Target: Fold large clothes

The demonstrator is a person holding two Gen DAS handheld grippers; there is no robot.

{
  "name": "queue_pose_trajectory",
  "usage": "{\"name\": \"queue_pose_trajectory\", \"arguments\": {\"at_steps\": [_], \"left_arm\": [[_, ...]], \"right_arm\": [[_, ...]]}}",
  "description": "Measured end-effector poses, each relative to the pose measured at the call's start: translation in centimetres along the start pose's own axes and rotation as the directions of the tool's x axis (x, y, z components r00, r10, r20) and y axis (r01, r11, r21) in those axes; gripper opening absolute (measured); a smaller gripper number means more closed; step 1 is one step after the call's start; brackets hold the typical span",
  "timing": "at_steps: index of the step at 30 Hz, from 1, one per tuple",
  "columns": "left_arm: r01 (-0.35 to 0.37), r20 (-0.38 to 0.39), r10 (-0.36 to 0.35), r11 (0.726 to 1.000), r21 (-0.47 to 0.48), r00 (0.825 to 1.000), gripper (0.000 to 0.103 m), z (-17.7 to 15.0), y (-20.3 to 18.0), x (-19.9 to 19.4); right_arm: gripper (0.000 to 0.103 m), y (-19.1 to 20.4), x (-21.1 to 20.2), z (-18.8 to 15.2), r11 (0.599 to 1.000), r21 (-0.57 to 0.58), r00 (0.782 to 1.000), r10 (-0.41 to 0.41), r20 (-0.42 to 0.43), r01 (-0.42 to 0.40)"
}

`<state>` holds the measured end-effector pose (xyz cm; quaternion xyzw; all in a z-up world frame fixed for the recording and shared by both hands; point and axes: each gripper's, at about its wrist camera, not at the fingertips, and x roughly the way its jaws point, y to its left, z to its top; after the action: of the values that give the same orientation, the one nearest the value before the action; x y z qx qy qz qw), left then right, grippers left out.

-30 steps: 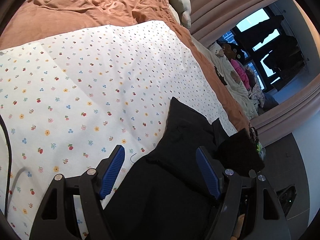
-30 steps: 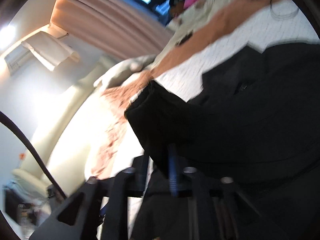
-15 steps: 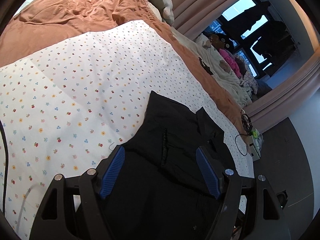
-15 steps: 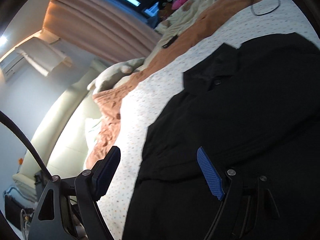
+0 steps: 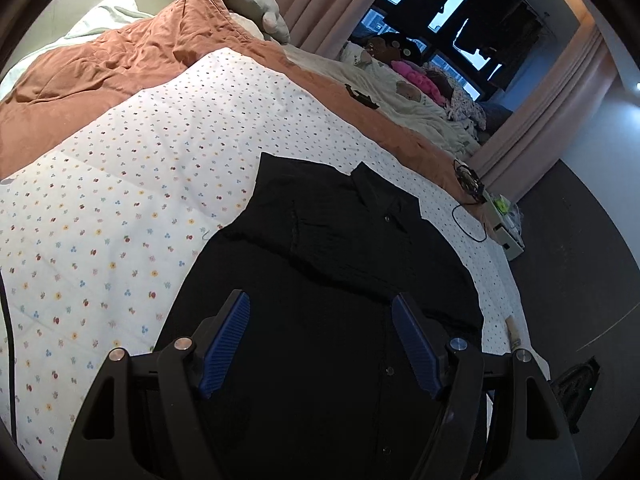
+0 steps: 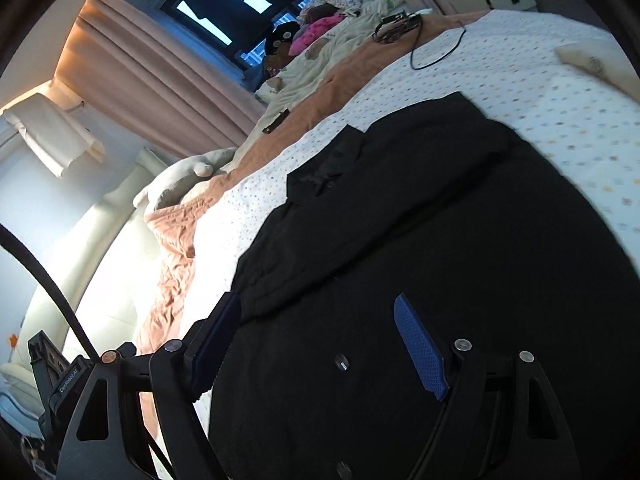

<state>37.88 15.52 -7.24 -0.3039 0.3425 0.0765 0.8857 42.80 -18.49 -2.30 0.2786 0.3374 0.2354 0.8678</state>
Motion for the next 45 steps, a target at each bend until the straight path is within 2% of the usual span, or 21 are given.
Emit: {"name": "queue_pose_trajectory", "arguments": {"at_steps": [8,12,16,23,26,29,32,36,38,45], "left_arm": [[-0.015,0.001,0.015,0.998,0.056,1.000,0.074,-3.6,0.6,-6.1],[-0.026,0.050,0.022,0.996,0.085,0.998,0.074,-5.9,0.8,-9.6],[-0.029,0.083,0.018,0.990,0.140,0.996,0.075,-8.5,0.8,-12.1],[-0.032,0.063,0.021,0.984,0.177,0.998,0.074,-11.3,1.7,-14.9],[-0.038,0.064,0.026,0.982,0.185,0.998,0.074,-12.6,2.3,-16.1],[-0.051,0.061,0.040,0.983,0.176,0.997,0.074,-13.9,3.4,-17.0],[-0.069,0.050,0.062,0.986,0.153,0.997,0.074,-15.0,4.9,-17.7],[-0.058,0.037,0.053,0.989,0.134,0.998,0.075,-16.7,6.6,-18.7],[-0.056,0.035,0.052,0.989,0.140,0.998,0.079,-17.6,7.2,-19.1],[-0.058,-0.006,0.059,0.993,0.107,0.998,0.079,-20.2,9.5,-19.0]], "right_arm": [[0.078,0.9,-9.0,-3.5,0.999,-0.042,1.000,-0.024,0.007,0.024],[0.078,1.5,-13.5,-5.1,0.994,-0.081,0.998,-0.069,-0.013,0.067],[0.078,2.7,-18.0,-6.2,0.984,-0.150,0.996,-0.092,0.007,0.092],[0.078,2.2,-23.9,-8.1,0.973,-0.190,0.992,-0.126,0.021,0.127],[0.078,1.5,-25.6,-8.9,0.974,-0.187,0.992,-0.125,0.013,0.125],[0.084,0.9,-27.3,-9.5,0.972,-0.196,0.991,-0.129,0.021,0.131],[0.085,0.1,-28.9,-10.3,0.973,-0.188,0.991,-0.134,0.028,0.137],[0.085,-0.9,-30.4,-11.5,0.970,-0.187,0.988,-0.153,0.032,0.156],[0.085,-1.6,-30.9,-12.3,0.970,-0.184,0.987,-0.160,0.021,0.162],[0.085,-4.1,-32.3,-13.9,0.966,-0.144,0.976,-0.218,-0.008,0.215]]}}
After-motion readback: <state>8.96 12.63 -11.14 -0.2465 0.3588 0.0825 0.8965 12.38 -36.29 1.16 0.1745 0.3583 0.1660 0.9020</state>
